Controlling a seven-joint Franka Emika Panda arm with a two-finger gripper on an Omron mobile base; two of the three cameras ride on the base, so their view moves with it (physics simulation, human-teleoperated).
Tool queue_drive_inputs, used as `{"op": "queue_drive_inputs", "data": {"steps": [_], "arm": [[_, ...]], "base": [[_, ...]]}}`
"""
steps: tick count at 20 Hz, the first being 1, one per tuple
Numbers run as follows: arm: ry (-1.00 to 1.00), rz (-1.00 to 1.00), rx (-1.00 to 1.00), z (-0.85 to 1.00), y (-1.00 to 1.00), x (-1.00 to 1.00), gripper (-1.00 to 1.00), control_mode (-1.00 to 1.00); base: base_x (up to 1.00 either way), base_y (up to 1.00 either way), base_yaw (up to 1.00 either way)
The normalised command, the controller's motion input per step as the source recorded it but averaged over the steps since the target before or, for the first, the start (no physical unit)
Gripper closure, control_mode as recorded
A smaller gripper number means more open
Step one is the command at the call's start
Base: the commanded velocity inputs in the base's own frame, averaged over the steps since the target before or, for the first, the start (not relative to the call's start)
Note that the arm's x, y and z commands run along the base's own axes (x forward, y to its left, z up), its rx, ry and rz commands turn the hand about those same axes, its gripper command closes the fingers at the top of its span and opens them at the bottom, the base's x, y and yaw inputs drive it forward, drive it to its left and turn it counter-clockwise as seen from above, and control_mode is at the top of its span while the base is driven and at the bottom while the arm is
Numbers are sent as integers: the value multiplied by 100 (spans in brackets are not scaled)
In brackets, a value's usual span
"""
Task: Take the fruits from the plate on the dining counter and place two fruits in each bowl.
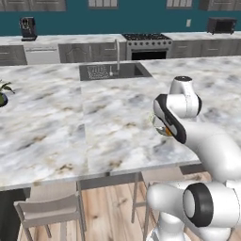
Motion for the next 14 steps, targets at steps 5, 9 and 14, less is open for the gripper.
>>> {"op": "queue_drive_inputs", "data": {"steps": [5, 9, 14], "arm": [[0, 0, 0, 0, 0, 0, 100, 100], [4, 0, 3, 0, -29, 95, 100, -100], [8, 0, 6, -10, -59, 100, 100, -100]], "base": [[47, -15, 3], [0, 0, 0], [0, 0, 0]]}}
